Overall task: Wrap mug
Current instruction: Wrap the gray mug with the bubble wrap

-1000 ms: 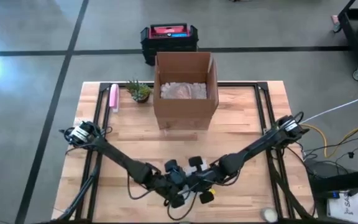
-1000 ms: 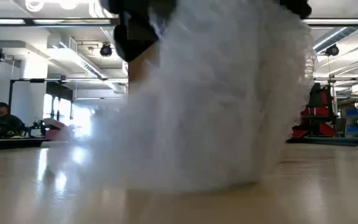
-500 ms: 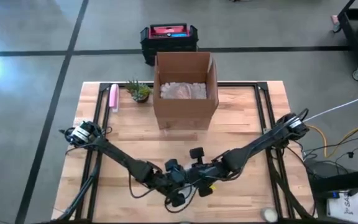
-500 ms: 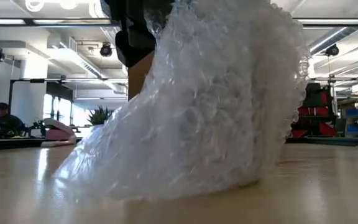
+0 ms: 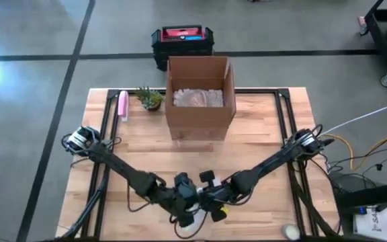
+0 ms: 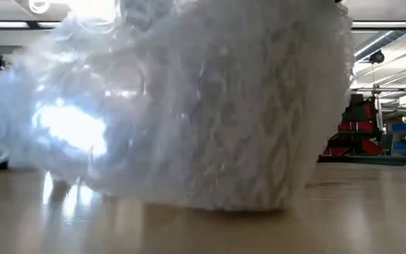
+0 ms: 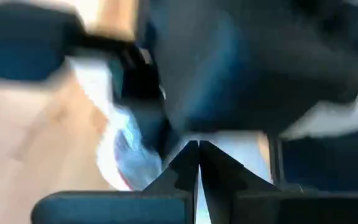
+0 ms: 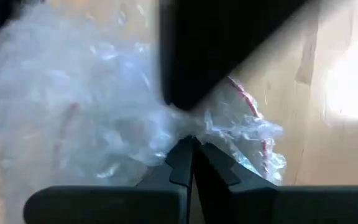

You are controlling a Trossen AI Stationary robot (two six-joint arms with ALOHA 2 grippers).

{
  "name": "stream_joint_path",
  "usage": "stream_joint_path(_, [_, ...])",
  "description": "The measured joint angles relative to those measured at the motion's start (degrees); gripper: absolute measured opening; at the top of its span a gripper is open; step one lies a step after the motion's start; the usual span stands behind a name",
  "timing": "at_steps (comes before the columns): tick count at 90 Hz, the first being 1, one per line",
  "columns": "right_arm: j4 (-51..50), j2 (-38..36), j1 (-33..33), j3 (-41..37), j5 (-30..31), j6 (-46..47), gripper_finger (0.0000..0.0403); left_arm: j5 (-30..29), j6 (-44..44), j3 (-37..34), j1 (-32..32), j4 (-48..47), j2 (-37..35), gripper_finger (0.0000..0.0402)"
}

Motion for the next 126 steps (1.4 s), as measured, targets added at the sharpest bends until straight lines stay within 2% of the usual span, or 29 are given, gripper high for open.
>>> stream_joint_path(17, [-0.2, 0.0, -0.3, -0.1, 0.2, 0.5, 0.0, 2.1, -0.4, 0.1, -1.2, 1.8, 0.9, 0.0])
stream_joint_path(45, [-2.0, 0.1, 0.0, 1.3, 0.4, 0.6, 0.0, -1.6, -1.0, -0.4, 1.5, 3.2, 6.2, 0.0])
stream_joint_path(66, [-16.9, -0.3, 0.8, 9.1, -0.9, -0.5, 0.0, -0.1, -1.1, -0.4, 1.9, 3.8, 6.6, 0.0])
stream_joint_path(77, [-25.5, -1.2, 0.9, 10.8, -0.1, 1.4, 0.0, 0.0, -1.1, -0.4, 2.0, 3.7, 6.5, 0.0])
stream_joint_path(90, [-33.0, -7.0, 1.2, 10.5, 1.9, 4.4, 0.0, 0.9, -1.5, -0.7, 1.9, 2.3, 6.7, 0.0])
stream_joint_path(102, [-30.2, -5.7, 1.5, 9.8, 3.4, 4.8, 0.0, 0.8, -1.5, -0.7, 1.8, 2.5, 6.7, 0.0])
stream_joint_path(121, [-39.5, -7.4, 1.6, 6.9, 5.3, 8.1, 0.0, 0.8, -1.5, -0.8, 1.8, 3.7, 6.8, 0.0])
stream_joint_path(126, [-38.3, -6.9, 1.8, 4.5, 5.5, 9.5, 0.0, 0.8, -1.3, -0.8, 1.8, 4.0, 6.7, 0.0])
